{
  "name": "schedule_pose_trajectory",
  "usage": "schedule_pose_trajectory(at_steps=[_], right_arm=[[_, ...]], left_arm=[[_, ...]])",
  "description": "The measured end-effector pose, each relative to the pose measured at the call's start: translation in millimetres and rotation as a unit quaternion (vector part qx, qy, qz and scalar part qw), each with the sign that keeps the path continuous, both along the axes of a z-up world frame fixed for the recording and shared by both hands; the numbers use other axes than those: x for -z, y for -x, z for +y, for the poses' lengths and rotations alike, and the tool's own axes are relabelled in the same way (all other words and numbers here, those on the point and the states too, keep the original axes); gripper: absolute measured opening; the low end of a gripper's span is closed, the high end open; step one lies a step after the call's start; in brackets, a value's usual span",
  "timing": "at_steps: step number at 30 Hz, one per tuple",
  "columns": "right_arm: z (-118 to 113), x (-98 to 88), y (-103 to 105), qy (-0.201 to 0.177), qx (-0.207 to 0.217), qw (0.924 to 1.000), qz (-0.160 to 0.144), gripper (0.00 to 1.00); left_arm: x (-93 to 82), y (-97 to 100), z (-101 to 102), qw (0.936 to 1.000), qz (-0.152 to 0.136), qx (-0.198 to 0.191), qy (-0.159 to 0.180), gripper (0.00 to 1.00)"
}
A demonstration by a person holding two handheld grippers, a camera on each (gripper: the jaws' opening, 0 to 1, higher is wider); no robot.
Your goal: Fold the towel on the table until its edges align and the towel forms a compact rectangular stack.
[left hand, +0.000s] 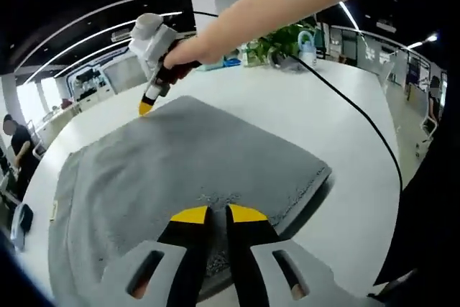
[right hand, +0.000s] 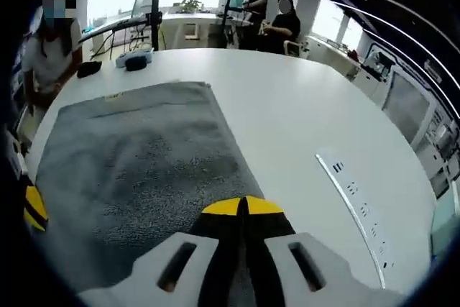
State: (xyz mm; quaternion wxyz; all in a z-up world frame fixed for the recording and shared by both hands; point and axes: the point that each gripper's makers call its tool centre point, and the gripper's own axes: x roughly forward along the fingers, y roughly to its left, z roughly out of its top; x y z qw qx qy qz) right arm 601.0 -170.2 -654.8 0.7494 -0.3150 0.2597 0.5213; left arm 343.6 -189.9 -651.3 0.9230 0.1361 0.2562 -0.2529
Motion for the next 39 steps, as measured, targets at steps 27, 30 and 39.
schedule_pose_trajectory(at_steps=[27,30,39], right_arm=[[-29.6,13.5,8.0,0.426,-0.151,0.881,-0.14,0.0],[-43.2,13.4,13.5,0.413,-0.106,0.8993,-0.096,0.0],[-53.2,12.9,16.0,0.388,-0.037,0.9201,-0.034,0.0]], left_arm=[[9.3,11.3,-10.8,0.9228,0.182,0.181,-0.287,0.02],[9.9,16.2,-12.5,0.9012,0.169,0.215,-0.337,0.01],[8.0,24.1,-6.9,0.8961,0.119,0.253,-0.345,0.01]])
